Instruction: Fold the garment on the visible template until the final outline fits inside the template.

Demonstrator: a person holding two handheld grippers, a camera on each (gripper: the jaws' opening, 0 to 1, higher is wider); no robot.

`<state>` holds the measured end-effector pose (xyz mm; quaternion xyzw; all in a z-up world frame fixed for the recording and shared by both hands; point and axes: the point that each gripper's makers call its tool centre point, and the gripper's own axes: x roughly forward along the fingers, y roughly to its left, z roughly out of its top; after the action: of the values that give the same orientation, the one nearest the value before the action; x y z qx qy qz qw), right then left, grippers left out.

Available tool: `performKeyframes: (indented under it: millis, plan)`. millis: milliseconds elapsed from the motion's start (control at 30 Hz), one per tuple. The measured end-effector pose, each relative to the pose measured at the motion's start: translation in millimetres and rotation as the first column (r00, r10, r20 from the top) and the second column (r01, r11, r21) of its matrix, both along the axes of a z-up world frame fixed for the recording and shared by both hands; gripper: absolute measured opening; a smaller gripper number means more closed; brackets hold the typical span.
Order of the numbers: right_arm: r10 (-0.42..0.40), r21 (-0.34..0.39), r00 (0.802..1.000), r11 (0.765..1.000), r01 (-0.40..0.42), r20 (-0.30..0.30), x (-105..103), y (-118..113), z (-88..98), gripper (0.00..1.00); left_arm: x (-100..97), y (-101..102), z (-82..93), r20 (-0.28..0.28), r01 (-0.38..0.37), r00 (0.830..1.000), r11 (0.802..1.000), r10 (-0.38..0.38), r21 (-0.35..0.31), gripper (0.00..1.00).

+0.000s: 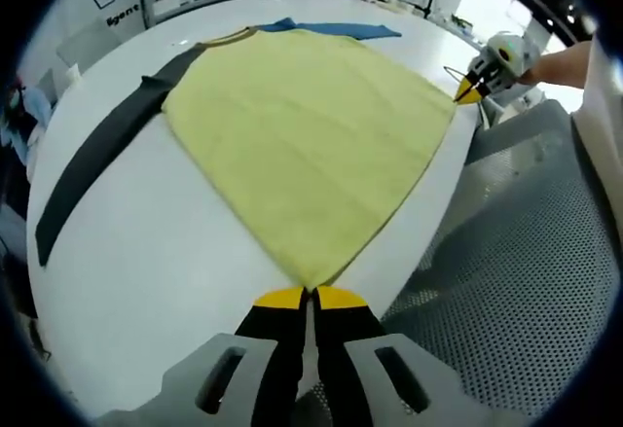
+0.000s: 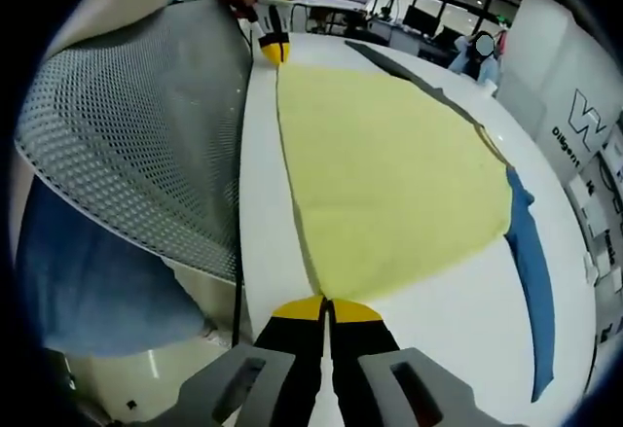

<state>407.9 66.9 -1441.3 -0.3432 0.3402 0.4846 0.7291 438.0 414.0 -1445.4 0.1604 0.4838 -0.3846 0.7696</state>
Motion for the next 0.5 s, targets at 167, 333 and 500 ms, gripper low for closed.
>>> performKeyframes:
  millis: [167, 333, 500]
  plan:
    - [-0.010, 0.015, 1.000, 1.000, 0.010, -0.011, -1.6, -0.6, 2.3, 0.00, -0.4, 1.2, 2.5, -0.005, -0.009, 1.000, 1.000, 0.009, -0.010, 0.01]
    - [-0.030, 0.032, 0.999, 0.999, 0.030, -0.012, 0.7, -4.0, 8.3, 0.01, 3.2, 3.1, 10.2, 0.007, -0.034, 0.999, 0.999, 0.035, -0.034, 0.06]
    - [-0.065, 0.052, 0.998, 0.997, 0.065, -0.007, 8.6, -10.3, 15.3, 0.03, 7.5, 6.7, 18.4, 0.015, -0.063, 0.998, 0.996, 0.064, -0.066, 0.09]
